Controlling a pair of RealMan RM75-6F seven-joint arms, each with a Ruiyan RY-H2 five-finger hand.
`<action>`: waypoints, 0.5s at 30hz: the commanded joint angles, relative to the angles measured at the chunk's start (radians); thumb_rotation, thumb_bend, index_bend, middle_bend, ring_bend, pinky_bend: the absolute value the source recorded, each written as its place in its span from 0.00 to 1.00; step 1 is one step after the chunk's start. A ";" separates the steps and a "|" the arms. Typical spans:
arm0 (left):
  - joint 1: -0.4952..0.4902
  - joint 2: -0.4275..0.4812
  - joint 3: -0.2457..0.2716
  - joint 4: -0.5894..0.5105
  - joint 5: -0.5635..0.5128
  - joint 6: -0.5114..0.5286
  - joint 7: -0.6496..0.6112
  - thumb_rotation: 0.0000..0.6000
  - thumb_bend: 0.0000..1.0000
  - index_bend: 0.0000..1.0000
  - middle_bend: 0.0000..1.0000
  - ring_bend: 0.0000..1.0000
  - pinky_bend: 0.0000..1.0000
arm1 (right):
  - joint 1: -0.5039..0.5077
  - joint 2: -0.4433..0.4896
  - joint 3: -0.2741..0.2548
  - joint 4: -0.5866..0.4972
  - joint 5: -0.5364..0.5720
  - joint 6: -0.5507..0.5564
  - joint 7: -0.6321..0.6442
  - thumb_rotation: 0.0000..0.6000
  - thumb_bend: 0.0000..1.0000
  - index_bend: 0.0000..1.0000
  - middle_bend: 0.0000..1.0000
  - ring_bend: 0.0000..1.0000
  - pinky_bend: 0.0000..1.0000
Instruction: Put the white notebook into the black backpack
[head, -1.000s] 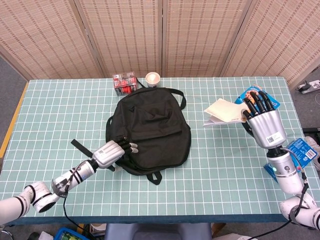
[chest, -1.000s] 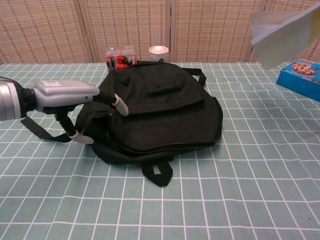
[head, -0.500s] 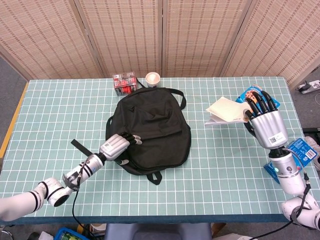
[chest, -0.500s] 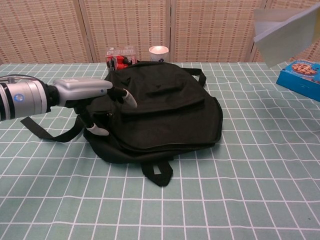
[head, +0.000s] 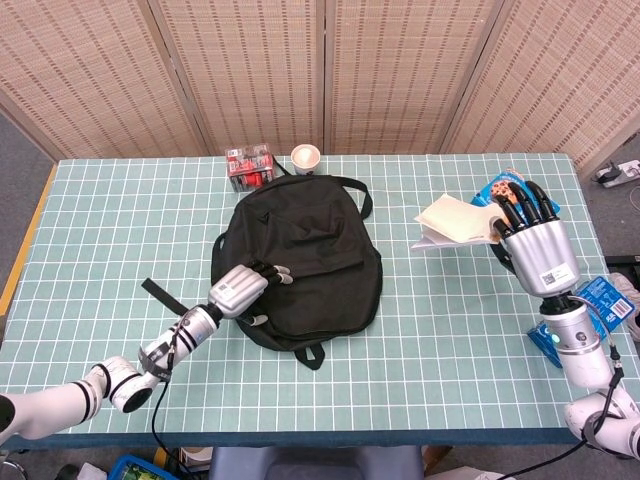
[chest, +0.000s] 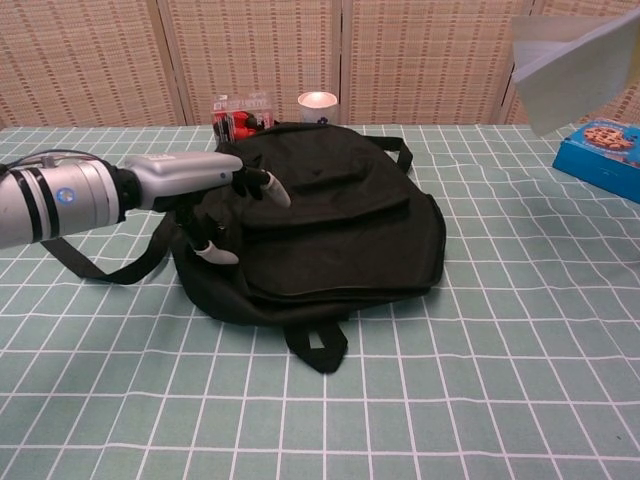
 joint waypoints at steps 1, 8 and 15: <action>0.000 -0.008 -0.004 0.002 -0.008 0.009 -0.002 1.00 0.23 0.26 0.17 0.19 0.18 | -0.001 -0.001 -0.001 0.003 0.000 -0.001 0.002 1.00 0.39 0.64 0.31 0.17 0.16; -0.003 -0.023 0.015 0.029 -0.012 0.008 0.021 1.00 0.23 0.26 0.17 0.19 0.18 | -0.004 0.000 0.001 0.006 -0.001 0.003 0.008 1.00 0.40 0.64 0.31 0.17 0.16; -0.002 -0.021 0.044 0.042 -0.019 -0.017 0.045 1.00 0.23 0.26 0.17 0.19 0.18 | -0.004 0.001 0.000 0.002 -0.006 0.004 0.008 1.00 0.40 0.64 0.31 0.17 0.16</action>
